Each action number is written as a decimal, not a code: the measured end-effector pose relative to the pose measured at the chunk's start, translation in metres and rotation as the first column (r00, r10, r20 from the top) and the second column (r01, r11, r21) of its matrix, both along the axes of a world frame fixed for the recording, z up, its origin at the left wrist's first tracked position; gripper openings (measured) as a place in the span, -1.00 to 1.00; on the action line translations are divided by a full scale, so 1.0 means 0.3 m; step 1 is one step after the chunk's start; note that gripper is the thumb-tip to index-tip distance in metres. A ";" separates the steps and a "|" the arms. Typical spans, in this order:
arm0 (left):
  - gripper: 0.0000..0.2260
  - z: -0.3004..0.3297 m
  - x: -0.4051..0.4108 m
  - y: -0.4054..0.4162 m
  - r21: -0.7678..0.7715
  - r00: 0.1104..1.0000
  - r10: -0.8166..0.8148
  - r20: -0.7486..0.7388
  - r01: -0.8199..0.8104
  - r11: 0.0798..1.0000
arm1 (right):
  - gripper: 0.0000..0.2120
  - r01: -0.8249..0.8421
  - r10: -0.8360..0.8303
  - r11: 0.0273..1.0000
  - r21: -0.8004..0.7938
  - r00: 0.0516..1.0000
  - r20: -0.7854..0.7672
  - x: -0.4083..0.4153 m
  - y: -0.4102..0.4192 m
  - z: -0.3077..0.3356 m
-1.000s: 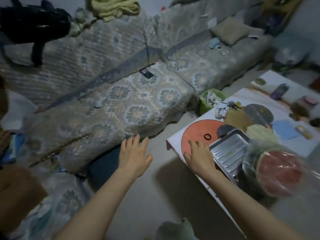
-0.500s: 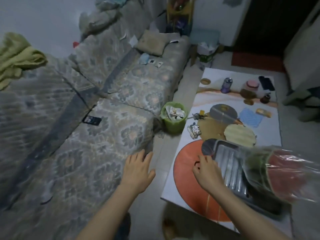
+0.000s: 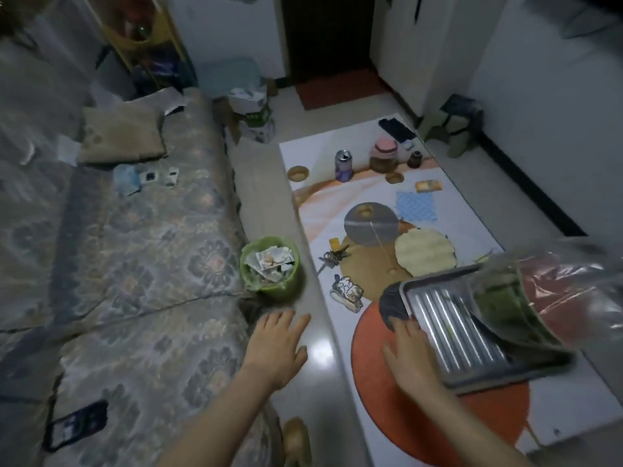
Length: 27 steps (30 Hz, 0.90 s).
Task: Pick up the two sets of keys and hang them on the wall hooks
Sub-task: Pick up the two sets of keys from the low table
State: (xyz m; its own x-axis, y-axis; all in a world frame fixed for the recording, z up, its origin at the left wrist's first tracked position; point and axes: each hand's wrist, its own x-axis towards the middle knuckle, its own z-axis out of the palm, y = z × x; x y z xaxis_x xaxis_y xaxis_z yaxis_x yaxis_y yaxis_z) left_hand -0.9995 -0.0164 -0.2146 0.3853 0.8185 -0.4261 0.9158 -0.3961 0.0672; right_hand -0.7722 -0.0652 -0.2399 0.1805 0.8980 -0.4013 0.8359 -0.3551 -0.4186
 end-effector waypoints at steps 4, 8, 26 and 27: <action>-0.49 -0.051 -0.112 0.185 0.001 0.987 -0.164 -0.004 0.164 0.987 | -0.59 0.098 -0.097 0.995 -0.037 0.995 0.025 -0.119 0.086 -0.068; -0.49 -0.155 -0.138 0.353 -0.031 0.971 -0.237 0.006 0.237 0.971 | -0.63 0.180 -0.177 0.983 -0.038 0.982 0.060 -0.189 0.182 -0.174; -0.40 -0.856 0.087 0.981 0.043 0.766 -0.643 0.012 0.642 0.765 | -0.64 0.144 -0.139 0.989 -0.036 0.982 0.126 -0.204 0.518 -0.801; -0.42 -0.864 0.110 1.008 0.078 0.730 -0.683 0.031 0.679 0.730 | -0.63 0.147 -0.141 0.989 -0.029 0.978 0.157 -0.204 0.523 -0.814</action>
